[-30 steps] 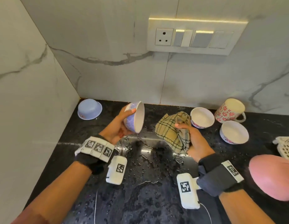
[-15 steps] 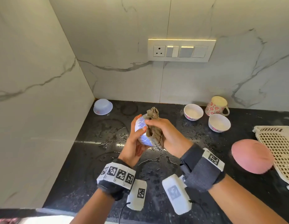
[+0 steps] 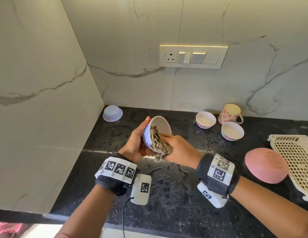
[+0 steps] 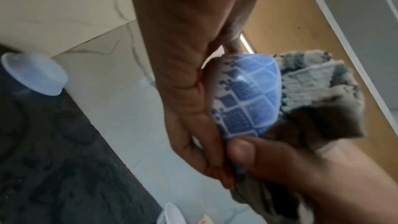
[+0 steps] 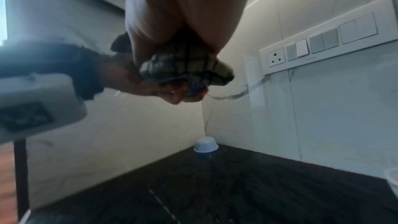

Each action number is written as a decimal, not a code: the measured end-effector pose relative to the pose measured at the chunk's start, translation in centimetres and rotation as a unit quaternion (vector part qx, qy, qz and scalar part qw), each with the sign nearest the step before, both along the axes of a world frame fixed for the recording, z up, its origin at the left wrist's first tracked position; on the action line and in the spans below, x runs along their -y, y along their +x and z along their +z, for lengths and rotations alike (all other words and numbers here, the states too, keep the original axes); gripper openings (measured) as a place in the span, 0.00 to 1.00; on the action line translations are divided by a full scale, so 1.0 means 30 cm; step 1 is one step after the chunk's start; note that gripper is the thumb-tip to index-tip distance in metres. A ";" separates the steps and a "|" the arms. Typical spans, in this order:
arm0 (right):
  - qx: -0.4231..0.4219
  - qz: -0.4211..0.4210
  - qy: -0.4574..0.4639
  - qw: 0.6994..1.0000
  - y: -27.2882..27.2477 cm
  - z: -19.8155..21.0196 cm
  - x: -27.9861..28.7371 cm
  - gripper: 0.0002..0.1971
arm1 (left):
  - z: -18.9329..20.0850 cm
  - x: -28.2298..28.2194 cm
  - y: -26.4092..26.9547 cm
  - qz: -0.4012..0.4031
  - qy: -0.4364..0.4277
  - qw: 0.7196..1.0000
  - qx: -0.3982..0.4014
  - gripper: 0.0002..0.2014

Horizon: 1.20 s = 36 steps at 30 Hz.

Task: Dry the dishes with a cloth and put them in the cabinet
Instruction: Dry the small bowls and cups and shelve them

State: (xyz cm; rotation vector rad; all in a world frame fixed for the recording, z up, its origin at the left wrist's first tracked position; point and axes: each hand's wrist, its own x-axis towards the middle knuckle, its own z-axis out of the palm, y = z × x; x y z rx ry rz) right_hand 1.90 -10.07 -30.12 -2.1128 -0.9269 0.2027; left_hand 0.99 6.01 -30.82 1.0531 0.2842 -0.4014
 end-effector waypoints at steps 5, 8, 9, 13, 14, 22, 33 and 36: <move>-0.067 -0.039 0.094 0.993 -0.003 -0.003 0.022 0.12 | -0.007 0.008 -0.024 0.006 -0.059 0.991 0.119 0.47; -0.088 -0.061 0.141 0.984 -0.018 0.013 -0.001 0.10 | -0.023 0.055 -0.042 0.064 -0.022 0.977 0.204 0.52; -0.078 -0.050 0.137 0.986 -0.024 0.017 -0.008 0.10 | -0.023 0.063 -0.048 0.080 -0.005 0.974 0.213 0.53; 0.141 0.072 0.029 0.987 -0.012 -0.020 0.006 0.23 | -0.022 0.032 -0.062 0.083 0.025 0.982 0.165 0.53; 0.210 0.104 -0.016 0.972 -0.002 -0.023 0.021 0.23 | -0.020 0.024 -0.070 0.078 0.036 0.984 0.156 0.48; 0.554 0.177 -0.286 0.761 0.098 0.007 0.097 0.19 | 0.021 0.040 -0.117 -0.010 0.039 0.995 0.087 0.23; -0.138 -0.156 0.085 0.975 -0.073 0.023 -0.047 0.09 | -0.026 0.069 -0.150 0.102 0.012 0.991 0.087 0.29; -0.151 -0.088 0.043 0.984 -0.099 0.040 -0.073 0.15 | -0.031 0.069 -0.160 0.110 0.017 0.990 0.089 0.27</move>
